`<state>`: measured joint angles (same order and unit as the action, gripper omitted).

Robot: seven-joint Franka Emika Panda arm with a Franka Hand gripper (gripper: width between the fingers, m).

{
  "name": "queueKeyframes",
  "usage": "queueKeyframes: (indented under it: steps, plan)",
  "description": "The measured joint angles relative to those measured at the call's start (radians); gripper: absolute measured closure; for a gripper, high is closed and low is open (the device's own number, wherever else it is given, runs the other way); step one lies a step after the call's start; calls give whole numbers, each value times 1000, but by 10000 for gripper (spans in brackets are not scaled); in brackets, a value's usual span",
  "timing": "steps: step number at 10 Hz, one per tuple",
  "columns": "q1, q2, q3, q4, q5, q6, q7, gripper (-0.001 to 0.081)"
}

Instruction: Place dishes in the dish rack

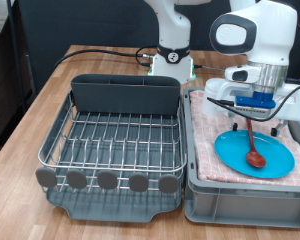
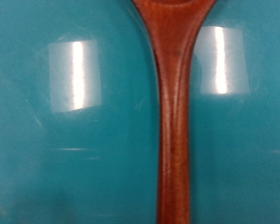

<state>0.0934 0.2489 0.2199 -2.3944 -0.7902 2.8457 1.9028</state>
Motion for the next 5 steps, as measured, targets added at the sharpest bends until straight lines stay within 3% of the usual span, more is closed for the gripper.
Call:
queueKeyframes:
  steps: [3,4,5]
  plan:
    - [11,6,-6,0,-32,1,46,4]
    - [17,7,-12,0,-48,1,65,97]
    - [22,7,-15,0,-64,1,84,97]
